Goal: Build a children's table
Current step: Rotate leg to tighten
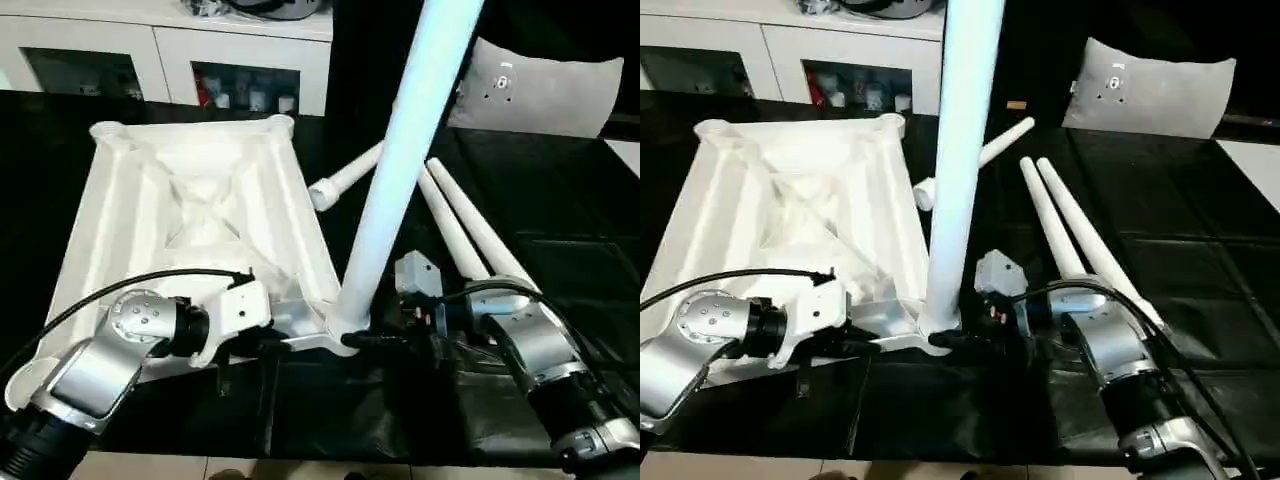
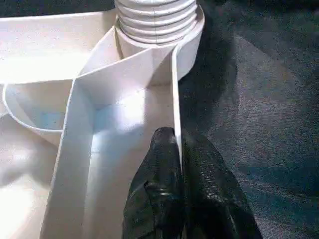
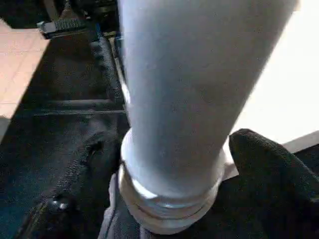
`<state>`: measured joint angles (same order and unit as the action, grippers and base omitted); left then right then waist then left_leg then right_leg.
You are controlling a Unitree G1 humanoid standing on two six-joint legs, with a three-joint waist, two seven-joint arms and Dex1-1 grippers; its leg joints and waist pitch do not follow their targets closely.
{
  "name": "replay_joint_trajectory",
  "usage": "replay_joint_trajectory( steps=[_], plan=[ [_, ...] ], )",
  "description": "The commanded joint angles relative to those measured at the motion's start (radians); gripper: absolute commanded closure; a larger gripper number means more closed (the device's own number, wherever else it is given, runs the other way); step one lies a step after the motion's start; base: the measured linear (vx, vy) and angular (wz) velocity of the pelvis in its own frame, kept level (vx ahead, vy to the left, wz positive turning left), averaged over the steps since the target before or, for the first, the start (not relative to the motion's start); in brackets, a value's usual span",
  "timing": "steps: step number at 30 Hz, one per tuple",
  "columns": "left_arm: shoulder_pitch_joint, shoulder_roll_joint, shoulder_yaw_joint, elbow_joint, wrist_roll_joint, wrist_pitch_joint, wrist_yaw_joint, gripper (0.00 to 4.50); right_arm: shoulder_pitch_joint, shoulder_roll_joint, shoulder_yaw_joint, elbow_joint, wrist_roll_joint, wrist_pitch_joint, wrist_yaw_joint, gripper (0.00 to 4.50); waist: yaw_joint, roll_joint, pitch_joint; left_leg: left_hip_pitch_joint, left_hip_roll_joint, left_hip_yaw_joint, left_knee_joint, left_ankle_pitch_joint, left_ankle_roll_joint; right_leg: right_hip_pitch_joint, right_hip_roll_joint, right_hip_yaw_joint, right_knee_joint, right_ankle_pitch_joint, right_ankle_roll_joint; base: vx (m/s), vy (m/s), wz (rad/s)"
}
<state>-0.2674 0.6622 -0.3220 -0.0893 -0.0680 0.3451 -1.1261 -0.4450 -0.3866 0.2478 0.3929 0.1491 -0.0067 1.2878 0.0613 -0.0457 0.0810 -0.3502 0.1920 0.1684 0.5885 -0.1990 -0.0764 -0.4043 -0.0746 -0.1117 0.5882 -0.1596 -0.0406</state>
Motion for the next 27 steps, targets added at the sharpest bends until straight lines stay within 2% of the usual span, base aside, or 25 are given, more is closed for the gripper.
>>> replay_joint_trajectory(
  steps=[1, 3, 8, 18, 21, 22, 24, 25, 26, 27],
  plan=[
    [-0.006, 0.008, -0.026, -0.012, -0.01, -0.025, -0.039, 4.5, -0.021, -0.006, 0.009, 0.01, 0.01, -0.01, 0.022, 1.0, -0.004, 0.012, -0.058, 0.002, 0.047, -0.011, -0.073, -0.179, 0.059, 0.055, -0.077, 0.069, -0.065, -0.303, -0.187, 0.0, 0.0, 0.0],
    [-0.005, 0.009, -0.026, -0.01, -0.011, -0.028, -0.042, 4.5, -0.027, -0.004, 0.011, 0.021, 0.012, -0.017, 0.03, 1.3, -0.004, 0.011, -0.058, 0.003, 0.047, -0.01, -0.073, -0.181, 0.057, 0.054, -0.076, 0.069, -0.065, -0.312, -0.183, 0.0, 0.0, 0.0],
    [-0.007, 0.011, -0.027, -0.002, -0.013, -0.033, -0.05, 4.5, -0.035, -0.001, 0.018, 0.034, 0.02, -0.013, 0.06, 1.71, -0.003, 0.013, -0.059, 0.002, 0.047, -0.011, -0.072, -0.171, 0.058, 0.054, -0.076, 0.07, -0.063, -0.296, -0.189, 0.0, 0.0, 0.0],
    [0.002, 0.018, -0.026, -0.003, -0.018, -0.026, -0.054, 4.5, -0.003, 0.013, 0.029, 0.008, 0.043, 0.023, 0.087, 1.87, -0.002, 0.012, -0.058, 0.002, 0.046, -0.011, -0.072, -0.19, 0.052, 0.054, -0.077, 0.07, -0.066, -0.332, -0.179, 0.0, 0.0, 0.0],
    [0.015, -0.008, 0.003, -0.029, -0.042, 0.026, -0.014, 4.5, 0.024, 0.04, 0.023, -0.013, 0.063, 0.105, 0.042, 1.87, -0.005, 0.012, -0.056, 0.002, 0.048, -0.012, -0.075, -0.198, 0.047, 0.053, -0.075, 0.071, -0.066, -0.345, -0.175, 0.0, 0.0, 0.0],
    [0.015, -0.008, 0.003, -0.029, -0.042, 0.026, -0.014, 4.5, 0.024, 0.04, 0.023, -0.013, 0.063, 0.105, 0.042, 1.87, -0.003, 0.012, -0.056, 0.001, 0.049, -0.013, -0.075, -0.2, 0.045, 0.053, -0.077, 0.07, -0.067, -0.351, -0.174, 0.0, 0.0, 0.0],
    [0.02, -0.084, 0.051, -0.069, -0.063, 0.128, 0.105, 4.5, 0.052, 0.103, 0.007, -0.029, 0.065, 0.191, -0.083, 1.88, -0.005, 0.012, -0.051, 0.001, 0.048, -0.013, -0.077, -0.22, 0.038, 0.051, -0.076, 0.069, -0.071, -0.385, -0.168, 0.0, 0.0, 0.0],
    [0.023, -0.105, 0.061, -0.083, -0.068, 0.154, 0.136, 4.5, 0.06, 0.123, 0.002, -0.03, 0.061, 0.202, -0.123, 1.88, -0.009, 0.012, -0.047, 0.002, 0.048, -0.013, -0.079, -0.239, 0.024, 0.048, -0.076, 0.07, -0.074, -0.423, -0.16, 0.0, 0.0, 0.0],
    [0.028, -0.128, 0.069, -0.102, -0.067, 0.181, 0.172, 4.5, 0.067, 0.146, -0.002, -0.032, 0.057, 0.216, -0.166, 1.88, -0.009, 0.014, -0.048, 0.007, 0.045, -0.015, -0.076, -0.265, 0.013, 0.047, -0.08, 0.067, -0.082, -0.487, -0.141, 0.0, 0.0, 0.0],
    [0.032, -0.152, 0.077, -0.117, -0.064, 0.206, 0.209, 4.5, 0.073, 0.167, 0.0, -0.032, 0.049, 0.225, -0.203, 1.88, -0.017, 0.009, -0.047, 0.0, 0.045, -0.019, -0.078, -0.271, 0.007, 0.05, -0.08, 0.065, -0.085, -0.519, -0.12, 0.0, 0.0, 0.0]
  ],
)
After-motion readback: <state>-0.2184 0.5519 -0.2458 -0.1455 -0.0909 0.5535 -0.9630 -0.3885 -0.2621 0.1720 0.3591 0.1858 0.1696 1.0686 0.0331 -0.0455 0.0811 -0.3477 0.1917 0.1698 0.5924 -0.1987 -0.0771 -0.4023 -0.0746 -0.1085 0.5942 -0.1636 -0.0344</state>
